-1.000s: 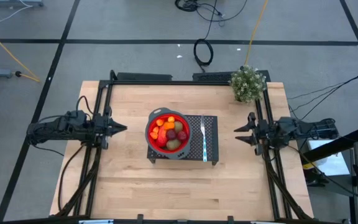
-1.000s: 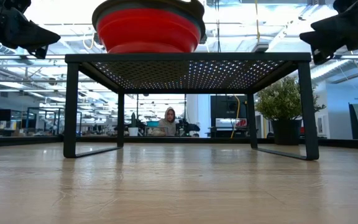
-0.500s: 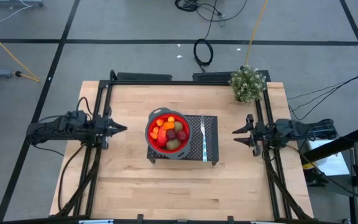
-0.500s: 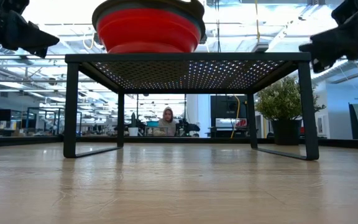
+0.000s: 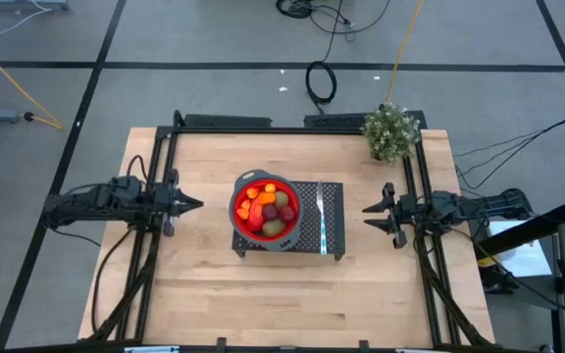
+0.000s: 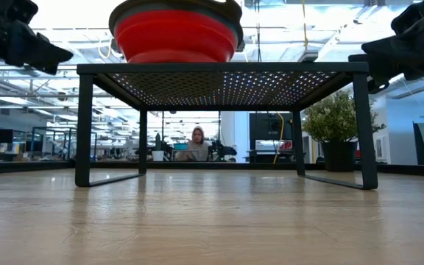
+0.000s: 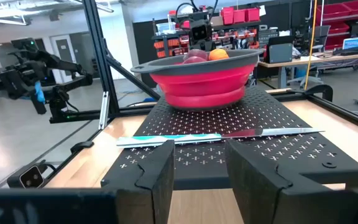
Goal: Pick & Place Fruit
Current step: Return to Home Position
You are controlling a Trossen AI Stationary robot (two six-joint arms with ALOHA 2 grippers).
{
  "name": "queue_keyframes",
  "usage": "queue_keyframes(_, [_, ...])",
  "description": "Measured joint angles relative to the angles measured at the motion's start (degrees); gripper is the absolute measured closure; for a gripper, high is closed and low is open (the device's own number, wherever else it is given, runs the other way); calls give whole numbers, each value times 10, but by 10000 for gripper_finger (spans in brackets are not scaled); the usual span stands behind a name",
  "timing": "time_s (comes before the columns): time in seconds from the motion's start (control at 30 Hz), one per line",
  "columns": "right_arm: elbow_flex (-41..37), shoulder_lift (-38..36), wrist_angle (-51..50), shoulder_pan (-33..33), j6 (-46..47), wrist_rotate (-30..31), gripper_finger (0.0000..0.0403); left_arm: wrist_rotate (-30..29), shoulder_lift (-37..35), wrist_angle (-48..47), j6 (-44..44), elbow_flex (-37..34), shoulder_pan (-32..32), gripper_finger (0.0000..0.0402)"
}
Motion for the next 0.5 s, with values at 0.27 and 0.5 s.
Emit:
queue_keyframes(0.27, [-1, 0, -2, 0, 3, 0, 268, 21, 0, 168, -7, -117, 0, 382])
queue_keyframes(0.5, [-1, 0, -2, 0, 6, 1, 271, 50, 7, 248, 45, -144, 0, 382])
